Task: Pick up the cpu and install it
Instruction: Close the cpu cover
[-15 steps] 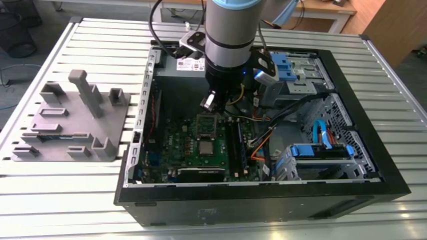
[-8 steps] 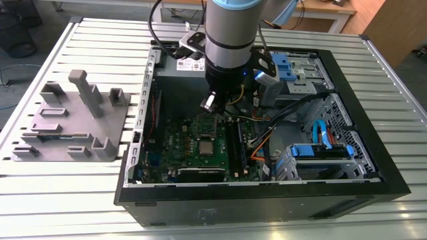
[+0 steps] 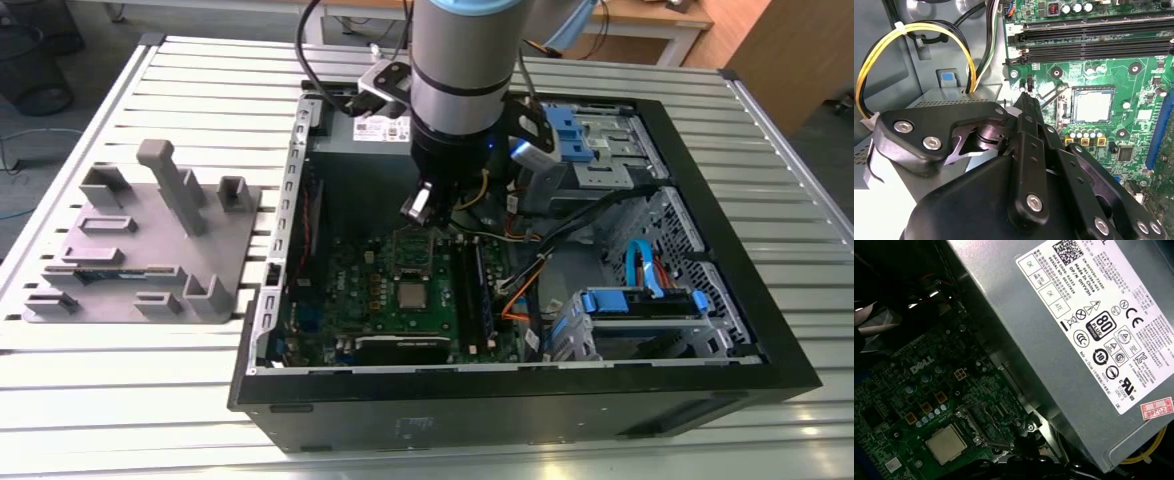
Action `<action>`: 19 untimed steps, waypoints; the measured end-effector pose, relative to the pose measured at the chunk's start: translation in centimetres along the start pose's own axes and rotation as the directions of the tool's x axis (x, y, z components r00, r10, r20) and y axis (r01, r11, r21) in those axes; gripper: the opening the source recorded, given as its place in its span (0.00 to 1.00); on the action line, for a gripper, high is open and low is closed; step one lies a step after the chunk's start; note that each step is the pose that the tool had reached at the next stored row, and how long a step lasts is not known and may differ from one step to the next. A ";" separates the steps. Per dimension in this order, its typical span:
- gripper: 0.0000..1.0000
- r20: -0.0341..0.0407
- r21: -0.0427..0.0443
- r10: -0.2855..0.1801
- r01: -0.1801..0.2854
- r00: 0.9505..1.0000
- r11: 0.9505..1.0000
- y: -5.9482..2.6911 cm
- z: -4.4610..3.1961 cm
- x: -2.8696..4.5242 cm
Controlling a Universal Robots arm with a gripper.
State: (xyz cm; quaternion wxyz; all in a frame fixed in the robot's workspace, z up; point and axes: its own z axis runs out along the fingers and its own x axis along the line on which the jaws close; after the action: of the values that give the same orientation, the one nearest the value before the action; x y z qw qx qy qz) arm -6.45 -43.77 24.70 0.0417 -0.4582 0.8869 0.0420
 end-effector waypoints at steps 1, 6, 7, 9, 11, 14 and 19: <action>0.11 0.000 0.000 0.000 0.000 1.000 1.000 -0.01 -0.03 0.02; 0.11 0.000 0.000 -0.001 0.001 1.000 1.000 -0.09 -0.16 0.12; 0.11 0.000 0.000 -0.002 0.002 1.000 1.000 -0.10 -0.17 0.14; 0.11 0.000 0.000 -0.002 0.002 1.000 1.000 -0.14 -0.19 0.18; 0.11 0.000 0.000 -0.003 0.003 1.000 1.000 -0.17 -0.20 0.23; 0.11 0.000 -0.001 -0.006 0.006 1.000 1.000 -0.22 -0.25 0.30; 0.11 0.000 -0.002 -0.009 0.009 1.000 1.000 -0.30 -0.36 0.41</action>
State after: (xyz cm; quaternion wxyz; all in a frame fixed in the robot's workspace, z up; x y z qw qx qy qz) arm -6.45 -44.32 25.00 0.0417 -0.4623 0.8847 0.0426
